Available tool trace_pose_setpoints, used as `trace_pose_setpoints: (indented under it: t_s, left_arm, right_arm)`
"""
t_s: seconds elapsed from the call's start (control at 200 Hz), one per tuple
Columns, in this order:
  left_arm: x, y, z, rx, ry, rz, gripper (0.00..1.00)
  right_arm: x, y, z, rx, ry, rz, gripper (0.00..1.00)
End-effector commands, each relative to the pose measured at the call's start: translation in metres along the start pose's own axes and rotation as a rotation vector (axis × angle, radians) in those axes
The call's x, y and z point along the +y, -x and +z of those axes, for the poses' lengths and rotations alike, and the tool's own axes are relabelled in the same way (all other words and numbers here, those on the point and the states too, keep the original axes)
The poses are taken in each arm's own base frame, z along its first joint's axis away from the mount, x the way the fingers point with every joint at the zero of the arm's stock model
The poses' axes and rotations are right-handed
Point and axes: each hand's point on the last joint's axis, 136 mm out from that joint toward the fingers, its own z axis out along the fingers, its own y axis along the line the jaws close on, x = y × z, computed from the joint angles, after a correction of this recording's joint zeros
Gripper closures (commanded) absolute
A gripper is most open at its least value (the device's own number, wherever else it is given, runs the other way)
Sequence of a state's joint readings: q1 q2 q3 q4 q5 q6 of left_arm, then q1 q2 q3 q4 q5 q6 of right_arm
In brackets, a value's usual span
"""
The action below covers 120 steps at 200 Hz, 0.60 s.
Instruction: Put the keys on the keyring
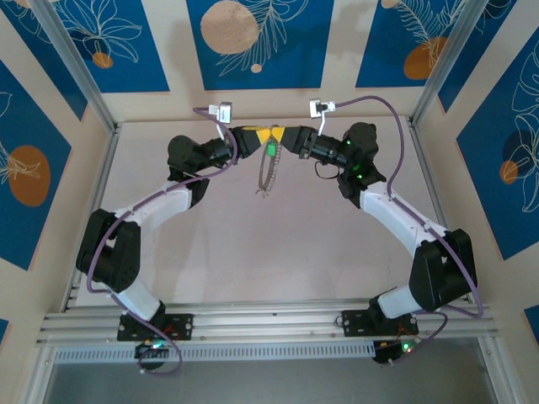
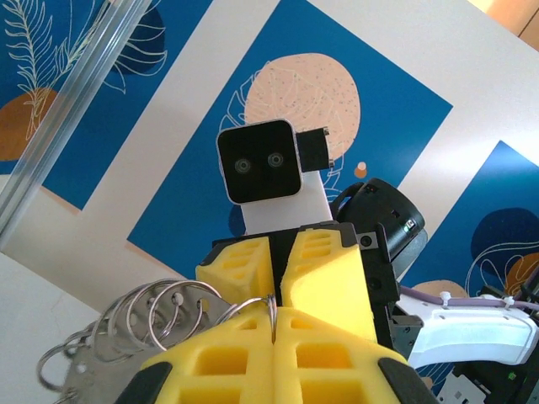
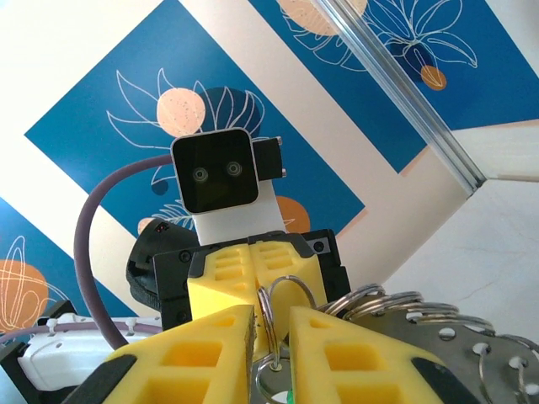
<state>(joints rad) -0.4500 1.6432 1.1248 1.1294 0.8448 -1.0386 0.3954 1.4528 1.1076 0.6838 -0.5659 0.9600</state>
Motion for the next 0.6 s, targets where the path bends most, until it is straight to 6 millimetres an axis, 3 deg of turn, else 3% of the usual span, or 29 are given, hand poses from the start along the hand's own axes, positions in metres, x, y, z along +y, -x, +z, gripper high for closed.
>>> trace_pose_setpoints:
  t_s: [0.0, 0.12, 0.29, 0.495, 0.595]
  left_arm:
    - [-0.0336, 0.0165, 0.0039, -0.019, -0.084, 0.09, 1.0]
    - [-0.0342, 0.0164, 0.0046, -0.018, -0.087, 0.09, 1.0]
    - [-0.0342, 0.017, 0.0046, -0.021, -0.086, 0.091, 1.0]
    - [-0.0345, 0.019, 0.0044, -0.02, -0.082, 0.102, 1.0]
    - [-0.035, 0.022, 0.0004, -0.012, -0.068, 0.126, 0.88]
  right_arm:
    - [0.0127, 0.0136, 0.0038, -0.026, 0.039, -0.035, 0.81]
    - [0.0124, 0.0125, 0.0058, -0.016, 0.046, -0.031, 0.81]
    - [0.0128, 0.0094, 0.0063, -0.001, 0.054, -0.032, 1.0]
    - [0.01, 0.0091, 0.0014, 0.014, 0.04, -0.046, 1.0]
    - [0.0075, 0.0093, -0.0022, 0.043, 0.034, -0.062, 1.0]
